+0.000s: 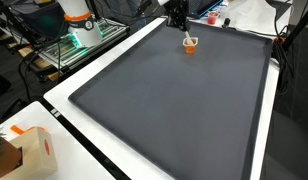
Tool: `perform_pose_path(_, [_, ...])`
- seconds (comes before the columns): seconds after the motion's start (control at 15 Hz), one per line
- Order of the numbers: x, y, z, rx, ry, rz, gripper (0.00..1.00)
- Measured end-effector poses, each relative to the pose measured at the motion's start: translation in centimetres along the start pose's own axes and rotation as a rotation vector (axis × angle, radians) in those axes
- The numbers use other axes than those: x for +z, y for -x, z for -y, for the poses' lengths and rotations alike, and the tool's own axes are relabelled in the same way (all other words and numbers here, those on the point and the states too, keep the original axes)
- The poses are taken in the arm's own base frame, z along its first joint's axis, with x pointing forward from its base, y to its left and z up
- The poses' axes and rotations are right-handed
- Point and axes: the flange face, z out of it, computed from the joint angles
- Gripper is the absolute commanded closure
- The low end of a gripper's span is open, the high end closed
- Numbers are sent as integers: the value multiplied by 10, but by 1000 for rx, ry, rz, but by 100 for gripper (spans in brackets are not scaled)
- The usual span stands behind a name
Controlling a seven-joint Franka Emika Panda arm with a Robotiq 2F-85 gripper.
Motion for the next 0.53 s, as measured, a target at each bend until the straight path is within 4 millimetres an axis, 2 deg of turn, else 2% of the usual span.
perform_pose_path(0.53, [4, 6, -16, 29, -55, -38, 97])
